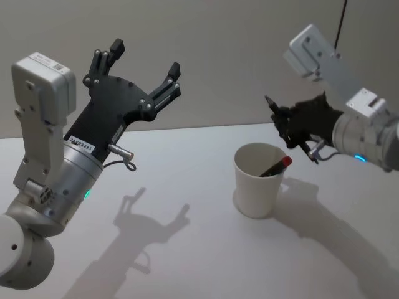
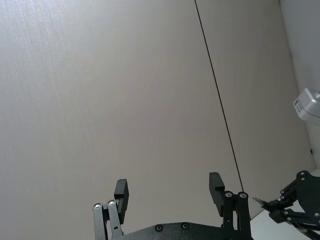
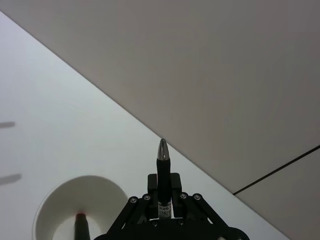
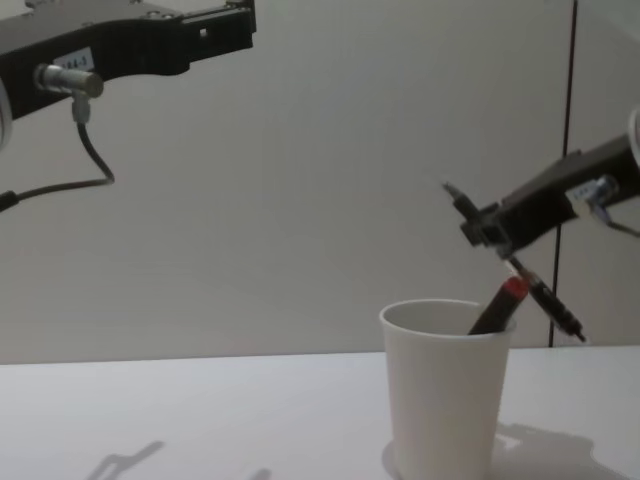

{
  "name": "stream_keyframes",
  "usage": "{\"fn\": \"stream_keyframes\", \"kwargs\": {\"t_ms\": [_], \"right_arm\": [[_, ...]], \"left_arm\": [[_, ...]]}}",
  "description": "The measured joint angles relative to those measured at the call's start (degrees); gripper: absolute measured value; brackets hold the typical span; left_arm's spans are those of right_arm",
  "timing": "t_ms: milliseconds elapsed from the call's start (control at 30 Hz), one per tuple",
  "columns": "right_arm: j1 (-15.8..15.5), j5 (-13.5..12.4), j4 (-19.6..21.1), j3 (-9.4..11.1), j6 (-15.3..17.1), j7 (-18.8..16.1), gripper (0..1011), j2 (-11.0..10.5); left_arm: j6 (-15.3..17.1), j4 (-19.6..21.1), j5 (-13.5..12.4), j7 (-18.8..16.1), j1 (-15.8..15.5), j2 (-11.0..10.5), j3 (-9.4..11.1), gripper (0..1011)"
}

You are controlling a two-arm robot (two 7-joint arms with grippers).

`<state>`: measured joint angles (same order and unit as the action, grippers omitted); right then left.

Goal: Place the pen into the pen holder.

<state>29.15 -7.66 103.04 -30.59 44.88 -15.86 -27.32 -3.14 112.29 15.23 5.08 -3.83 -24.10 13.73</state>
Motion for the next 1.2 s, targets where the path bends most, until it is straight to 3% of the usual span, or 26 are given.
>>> {"fn": "stream_keyframes", "kwargs": {"t_ms": [300, 700, 1200], "right_arm": [[1.9, 1.4, 0.4, 0.9, -1.2, 1.5, 144, 1.6], [3.2, 1.3, 0.5, 1.5, -1.1, 1.1, 144, 3.3], [1.7, -1.4, -0.2, -0.9, -0.3, -3.2, 144, 5.2]], "left_arm": [[0.0, 0.0, 0.0, 0.0, 0.0, 0.0, 0.0, 1001], [0.0, 0.0, 0.0, 0.0, 0.0, 0.0, 0.0, 1001], [0.0, 0.0, 0.0, 0.0, 0.0, 0.0, 0.0, 1001]]}}
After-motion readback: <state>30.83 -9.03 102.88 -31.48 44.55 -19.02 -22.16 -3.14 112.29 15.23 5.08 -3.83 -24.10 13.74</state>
